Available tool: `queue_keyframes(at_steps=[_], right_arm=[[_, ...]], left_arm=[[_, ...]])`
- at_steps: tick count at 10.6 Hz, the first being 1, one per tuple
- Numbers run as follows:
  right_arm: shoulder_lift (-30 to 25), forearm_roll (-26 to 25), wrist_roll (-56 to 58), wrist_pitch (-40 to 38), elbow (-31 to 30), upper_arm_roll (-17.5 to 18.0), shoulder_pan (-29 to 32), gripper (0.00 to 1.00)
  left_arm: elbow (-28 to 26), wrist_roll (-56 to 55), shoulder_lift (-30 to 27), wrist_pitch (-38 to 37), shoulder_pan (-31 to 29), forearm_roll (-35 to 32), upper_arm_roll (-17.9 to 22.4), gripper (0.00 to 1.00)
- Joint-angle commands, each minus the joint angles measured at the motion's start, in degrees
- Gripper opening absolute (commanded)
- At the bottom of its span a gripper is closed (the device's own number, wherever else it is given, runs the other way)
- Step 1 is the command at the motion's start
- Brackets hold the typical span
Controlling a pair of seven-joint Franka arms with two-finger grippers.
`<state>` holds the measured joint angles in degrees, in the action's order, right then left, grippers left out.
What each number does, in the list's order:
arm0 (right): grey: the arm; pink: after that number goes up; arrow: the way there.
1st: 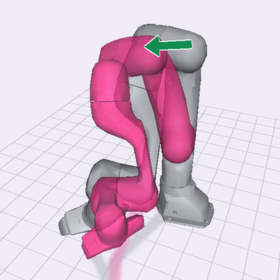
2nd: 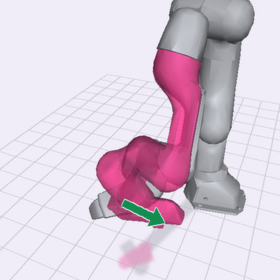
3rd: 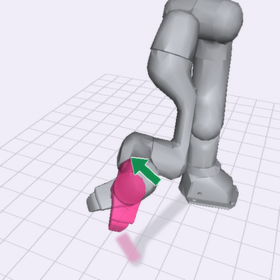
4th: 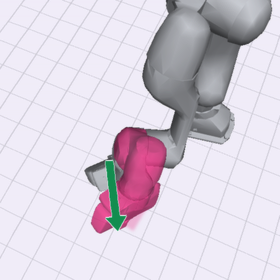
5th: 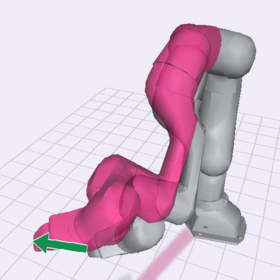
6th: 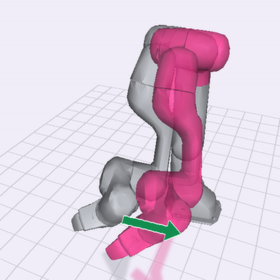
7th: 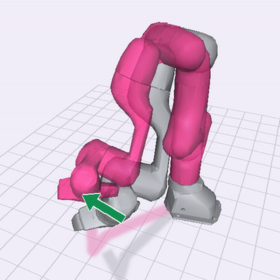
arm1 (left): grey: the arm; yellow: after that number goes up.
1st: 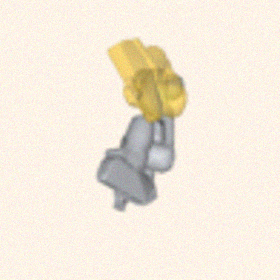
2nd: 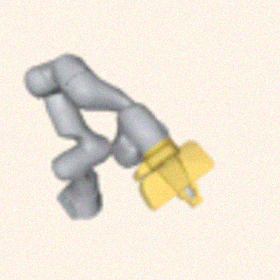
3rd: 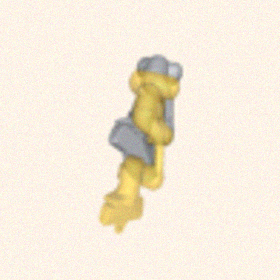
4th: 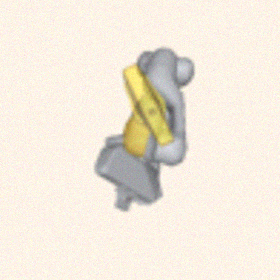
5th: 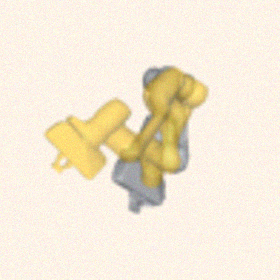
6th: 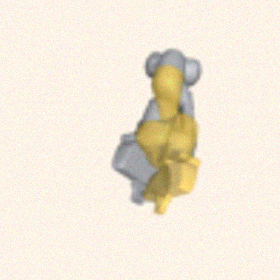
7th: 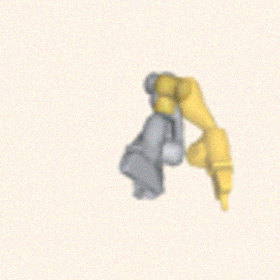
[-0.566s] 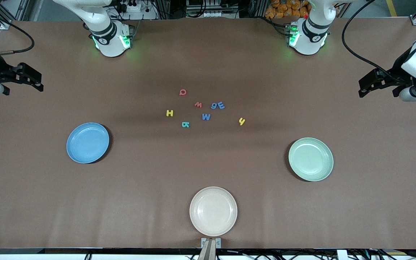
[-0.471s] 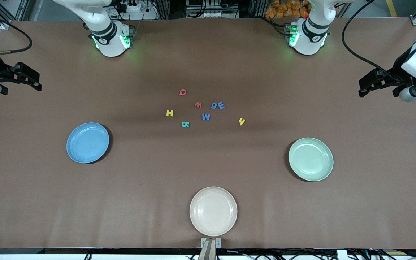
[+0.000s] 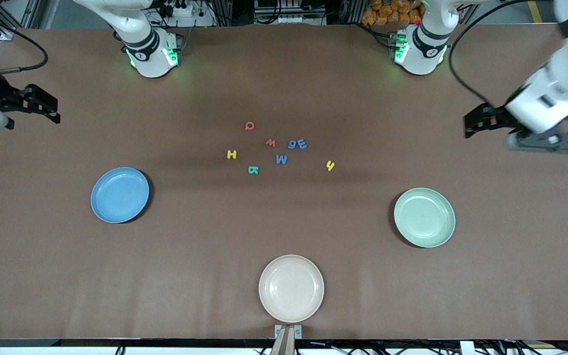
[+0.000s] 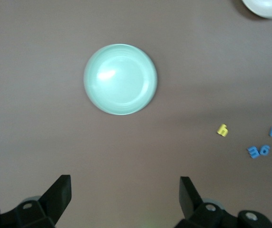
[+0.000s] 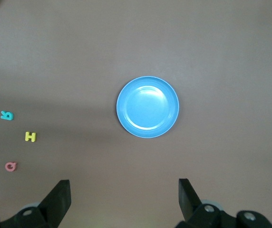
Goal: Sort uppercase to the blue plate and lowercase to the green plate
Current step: 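Reach the left gripper to yellow h while the right gripper reaches yellow H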
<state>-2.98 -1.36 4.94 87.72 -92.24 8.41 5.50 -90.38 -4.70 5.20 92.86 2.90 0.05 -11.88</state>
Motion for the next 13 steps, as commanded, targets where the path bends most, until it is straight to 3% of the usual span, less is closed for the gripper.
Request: queue_keyframes(at_steps=[1, 3, 4, 7, 8, 11, 13], right_arm=[[0.42, 0.04, -7.89, 0.17, -1.19, 4.21, -0.66, 1.0], [2.26, 0.04, -15.97, 1.92, -3.03, 6.61, -2.76, 1.0], [2.45, 0.04, -18.36, 5.06, -6.52, 6.96, -3.82, 1.0], [3.41, 0.13, -24.78, 21.03, -18.99, 11.08, -4.79, 1.0], [5.42, 0.04, -27.85, 25.44, -21.21, 12.84, -4.88, 1.0], [14.63, -0.57, -27.97, 35.47, -22.29, 13.56, -7.16, 1.0], [20.18, -0.93, -28.05, 42.93, -25.08, 13.56, -9.36, 1.0]], left_arm=[[-6.52, 0.57, 2.88, 9.48, 1.75, -0.93, -5.68, 1.0], [-15.57, 0.66, 5.51, 21.94, 4.64, -0.93, -7.97, 1.0], [-17.35, 0.75, 8.4, 26.97, 5.27, -0.75, -8.59, 1.0], [-17.81, -1.96, 14.21, 28.87, 10.18, -0.31, -8.86, 1.0], [-17.98, -3.11, 15.79, 29.74, 12.63, -0.83, -8.86, 1.0], [-23.86, -7.59, 18.79, 42.02, 15.73, -3.72, -8.77, 1.0], [-24.05, -8.04, 20.63, 42.4, 16.43, -7.67, -8.77, 1.0]])
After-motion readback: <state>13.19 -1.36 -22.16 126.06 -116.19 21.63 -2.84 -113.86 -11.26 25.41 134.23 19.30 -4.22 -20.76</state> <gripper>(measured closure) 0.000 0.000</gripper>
